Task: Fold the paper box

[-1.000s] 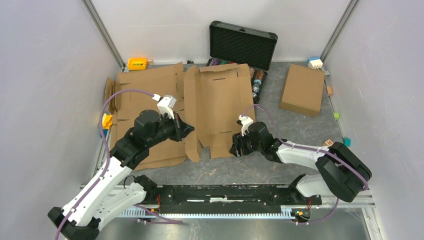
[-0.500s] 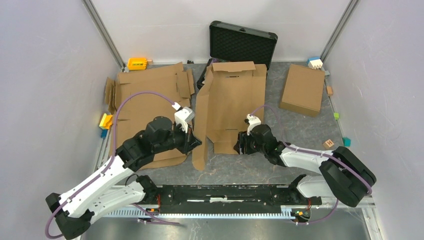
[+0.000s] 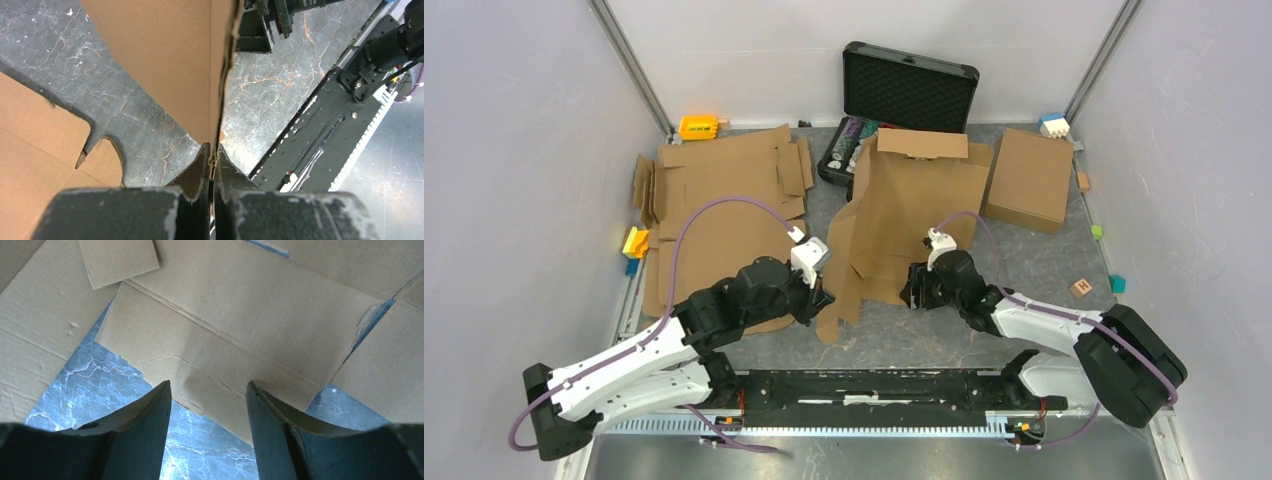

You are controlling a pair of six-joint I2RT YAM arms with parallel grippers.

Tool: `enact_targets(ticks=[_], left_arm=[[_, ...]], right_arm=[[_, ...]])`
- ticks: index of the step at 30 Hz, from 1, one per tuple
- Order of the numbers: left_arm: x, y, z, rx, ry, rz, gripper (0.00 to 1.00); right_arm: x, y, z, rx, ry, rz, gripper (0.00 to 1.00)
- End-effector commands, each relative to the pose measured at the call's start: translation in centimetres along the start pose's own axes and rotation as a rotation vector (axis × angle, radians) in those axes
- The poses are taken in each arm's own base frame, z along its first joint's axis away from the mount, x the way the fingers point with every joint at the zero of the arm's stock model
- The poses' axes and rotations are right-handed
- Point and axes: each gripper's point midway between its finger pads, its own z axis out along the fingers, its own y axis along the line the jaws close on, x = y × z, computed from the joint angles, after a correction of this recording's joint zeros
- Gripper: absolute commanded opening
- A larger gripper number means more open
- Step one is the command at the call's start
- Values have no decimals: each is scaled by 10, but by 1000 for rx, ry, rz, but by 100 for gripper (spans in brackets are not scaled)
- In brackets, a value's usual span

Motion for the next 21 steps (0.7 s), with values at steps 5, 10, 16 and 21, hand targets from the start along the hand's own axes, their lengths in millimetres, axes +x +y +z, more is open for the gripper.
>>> enact_targets(ticks=[5,10,16,21], left_arm=[[18,14,4,-79,72,87,2],[18,22,7,-125,77,87,2],[23,26,19,-196,88,102,2],[26,28,25,-262,102,172,2]], right_arm=[[2,-34,-10,136,37,-33,63],[-3,-37,-16,123,29,-50,71],[-2,-45,-21,126,55,-58,77],[-4,-43,-25,84,62,-52,85]])
